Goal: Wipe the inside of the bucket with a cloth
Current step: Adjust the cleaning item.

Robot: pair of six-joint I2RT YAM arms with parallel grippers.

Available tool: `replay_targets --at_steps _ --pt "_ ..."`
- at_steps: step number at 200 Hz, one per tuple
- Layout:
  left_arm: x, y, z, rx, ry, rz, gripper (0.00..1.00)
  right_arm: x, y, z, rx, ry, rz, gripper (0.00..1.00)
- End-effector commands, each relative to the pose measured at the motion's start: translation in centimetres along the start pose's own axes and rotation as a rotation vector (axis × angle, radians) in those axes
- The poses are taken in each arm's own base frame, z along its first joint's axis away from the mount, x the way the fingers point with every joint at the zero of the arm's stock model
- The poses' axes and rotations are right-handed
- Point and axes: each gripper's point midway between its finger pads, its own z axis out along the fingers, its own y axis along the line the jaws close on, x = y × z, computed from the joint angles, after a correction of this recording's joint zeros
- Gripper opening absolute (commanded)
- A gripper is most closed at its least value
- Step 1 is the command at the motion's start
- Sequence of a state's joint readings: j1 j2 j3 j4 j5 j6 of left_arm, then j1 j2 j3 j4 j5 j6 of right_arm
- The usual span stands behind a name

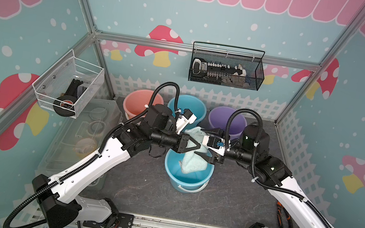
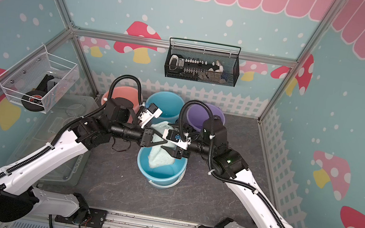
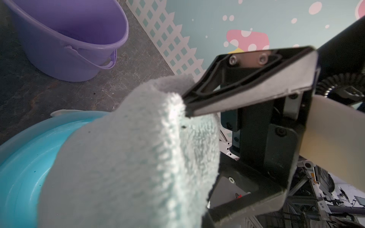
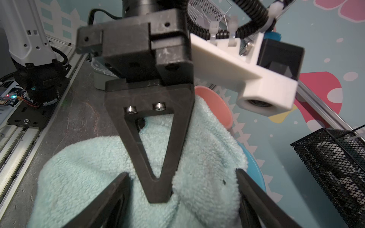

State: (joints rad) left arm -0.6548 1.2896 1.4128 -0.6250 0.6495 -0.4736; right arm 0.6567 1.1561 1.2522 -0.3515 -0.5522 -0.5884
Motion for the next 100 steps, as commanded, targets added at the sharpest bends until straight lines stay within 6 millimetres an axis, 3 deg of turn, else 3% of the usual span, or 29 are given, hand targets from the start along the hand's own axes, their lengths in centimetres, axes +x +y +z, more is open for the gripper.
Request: replay_targets --at_steps 1,31,89,100 --pt "-1.2 -2.7 -1.8 0.065 -0.048 0.037 0.0 -0.1 1.4 0.5 -0.063 -0.026 -0.021 0.73" --pt "-1.4 -3.5 -2.3 0.088 -0.067 0.05 0.0 0.0 1.7 0.7 -0.074 -0.023 -0.017 0.56" --pt "-2.0 -3.9 -3.3 0.091 -0.126 0.076 0.0 -0.3 1.1 0.7 -0.042 -0.022 0.013 0.0" --pt "-2.2 -3.5 -3.8 0.063 -0.151 0.074 0.04 -0.3 1.0 0.6 -0.034 -0.017 0.022 0.0"
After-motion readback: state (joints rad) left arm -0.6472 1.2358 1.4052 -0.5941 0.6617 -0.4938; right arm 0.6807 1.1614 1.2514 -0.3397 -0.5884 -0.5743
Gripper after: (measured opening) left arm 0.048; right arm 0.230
